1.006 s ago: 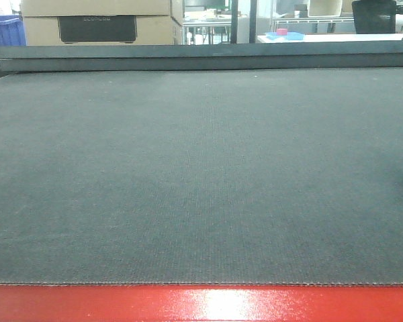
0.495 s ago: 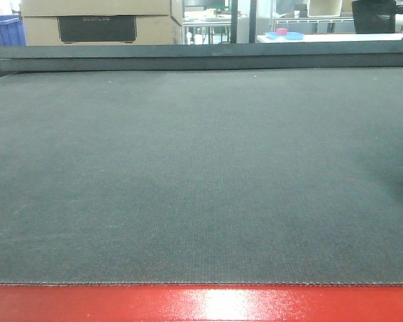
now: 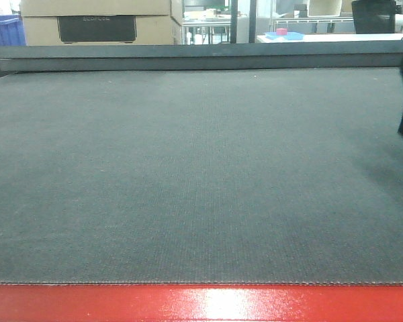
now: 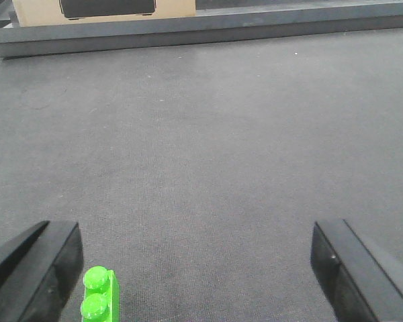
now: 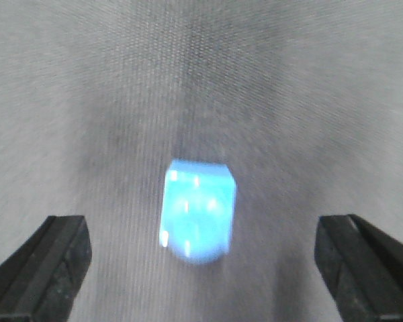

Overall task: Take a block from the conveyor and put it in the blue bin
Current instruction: 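Close left gripper on green block and right gripper on blue block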

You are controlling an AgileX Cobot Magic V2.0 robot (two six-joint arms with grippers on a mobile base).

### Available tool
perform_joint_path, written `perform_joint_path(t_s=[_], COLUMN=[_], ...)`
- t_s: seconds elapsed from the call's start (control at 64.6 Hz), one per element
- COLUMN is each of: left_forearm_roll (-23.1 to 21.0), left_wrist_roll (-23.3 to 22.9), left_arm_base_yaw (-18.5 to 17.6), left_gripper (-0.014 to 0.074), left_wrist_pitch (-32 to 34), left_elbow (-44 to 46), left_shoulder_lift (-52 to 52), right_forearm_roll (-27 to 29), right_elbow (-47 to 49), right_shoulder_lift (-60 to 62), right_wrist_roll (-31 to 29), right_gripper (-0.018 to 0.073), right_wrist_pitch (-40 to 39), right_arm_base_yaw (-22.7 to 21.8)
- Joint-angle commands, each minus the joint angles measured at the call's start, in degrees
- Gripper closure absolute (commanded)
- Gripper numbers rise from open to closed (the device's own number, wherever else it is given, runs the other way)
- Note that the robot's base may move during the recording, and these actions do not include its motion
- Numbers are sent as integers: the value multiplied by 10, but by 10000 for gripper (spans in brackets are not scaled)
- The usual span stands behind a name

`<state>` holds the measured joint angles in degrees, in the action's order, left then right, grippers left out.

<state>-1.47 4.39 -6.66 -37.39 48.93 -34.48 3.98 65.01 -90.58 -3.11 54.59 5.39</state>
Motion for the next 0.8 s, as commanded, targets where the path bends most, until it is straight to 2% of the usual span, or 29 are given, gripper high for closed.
perform_joint_path(t_s=[0.0, 0.186, 0.279, 0.341, 0.48, 0.526, 0.588, 0.789], left_forearm_roll=[-2, -2, -2, -2, -3, -3, -2, 27], left_wrist_roll=[-3, -3, -3, -3, -8, -26, -32, -33], left_arm_base_yaw=[-3, -3, -3, -3, -3, -3, -3, -3], left_gripper=[-3, -3, -3, -3, -3, -3, -3, -3], left_wrist_pitch=[6, 0, -9, -16, -36, -57, -89, -194], left_elbow=[4, 4, 4, 4, 7, 16, 32, 105], left_shoulder_lift=[0, 0, 0, 0, -1, -9, -26, -125], right_forearm_roll=[-2, -2, -2, -2, -2, -2, -2, 0], right_elbow=[1, 0, 0, 0, 0, 0, 0, -15], right_shoulder_lift=[-20, -56, -65, -67, -66, -63, -59, -8], right_wrist_roll=[-1, -1, -1, -1, -1, -1, -1, -1], right_gripper=[-10, -1, 84, 186, 523, 634, 730, 712], right_wrist_pitch=[-20, -28, -32, -30, -24, -23, -22, -34], right_arm_base_yaw=[0, 0, 0, 0, 0, 0, 0, 8])
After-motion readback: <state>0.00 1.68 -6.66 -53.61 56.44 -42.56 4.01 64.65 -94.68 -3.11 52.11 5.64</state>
